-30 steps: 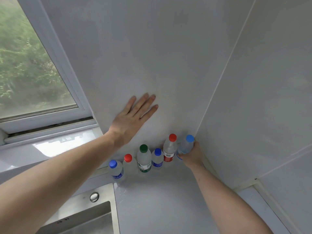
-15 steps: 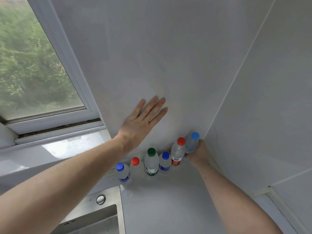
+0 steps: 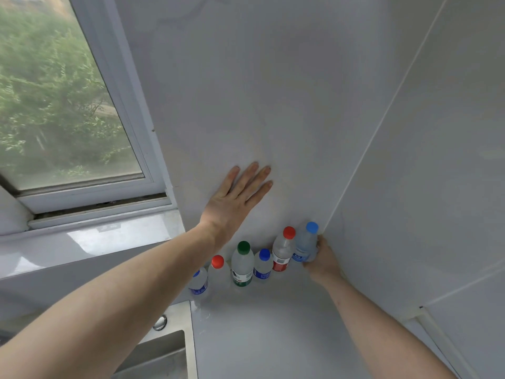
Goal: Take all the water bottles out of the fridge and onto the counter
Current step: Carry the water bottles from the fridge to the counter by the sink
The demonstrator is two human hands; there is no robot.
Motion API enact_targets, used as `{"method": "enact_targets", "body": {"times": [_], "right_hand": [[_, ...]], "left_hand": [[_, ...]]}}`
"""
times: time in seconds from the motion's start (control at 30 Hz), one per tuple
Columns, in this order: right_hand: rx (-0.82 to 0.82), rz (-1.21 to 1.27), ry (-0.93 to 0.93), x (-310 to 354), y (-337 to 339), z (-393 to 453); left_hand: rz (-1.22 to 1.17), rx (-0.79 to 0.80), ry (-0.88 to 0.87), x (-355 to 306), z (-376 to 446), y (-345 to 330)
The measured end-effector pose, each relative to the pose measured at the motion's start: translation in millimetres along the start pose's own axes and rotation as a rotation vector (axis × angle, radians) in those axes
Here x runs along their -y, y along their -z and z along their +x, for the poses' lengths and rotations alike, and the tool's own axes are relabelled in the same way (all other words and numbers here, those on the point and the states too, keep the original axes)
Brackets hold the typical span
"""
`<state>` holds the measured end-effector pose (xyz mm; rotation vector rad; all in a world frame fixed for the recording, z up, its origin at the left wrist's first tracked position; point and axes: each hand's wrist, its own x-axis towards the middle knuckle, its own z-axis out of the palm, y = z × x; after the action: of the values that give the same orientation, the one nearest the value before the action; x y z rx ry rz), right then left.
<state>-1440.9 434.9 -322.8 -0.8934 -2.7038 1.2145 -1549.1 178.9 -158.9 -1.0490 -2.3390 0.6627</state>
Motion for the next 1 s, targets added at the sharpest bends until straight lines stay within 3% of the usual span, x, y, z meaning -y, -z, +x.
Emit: {"method": "enact_targets", "body": {"times": [0.1, 0.2, 0.47, 0.67, 0.87, 1.0], "right_hand": [[-0.034, 0.022, -0.002, 10, 14, -28], [0.008, 0.015, 0.025, 23, 26, -66], [0.084, 0.032, 0.147, 34, 35, -172], [0.121, 0.073, 0.187, 23, 38, -259], [0.181, -0.023, 0.097, -17, 37, -338], [0.173, -0.037, 0.028, -40, 46, -394]], "left_hand": [[-0.063, 0.076, -0.010, -5, -3, 16], [-0.289, 0.195, -0.066, -11, -18, 31], [-0.698, 0.222, 0.065, -35, -130, 81], [-0.886, 0.394, 0.060, -74, -220, 92], [-0.995, 0.632, -0.026, -119, -290, 82], [-1.068, 0.641, -0.045, -135, -320, 87]]}}
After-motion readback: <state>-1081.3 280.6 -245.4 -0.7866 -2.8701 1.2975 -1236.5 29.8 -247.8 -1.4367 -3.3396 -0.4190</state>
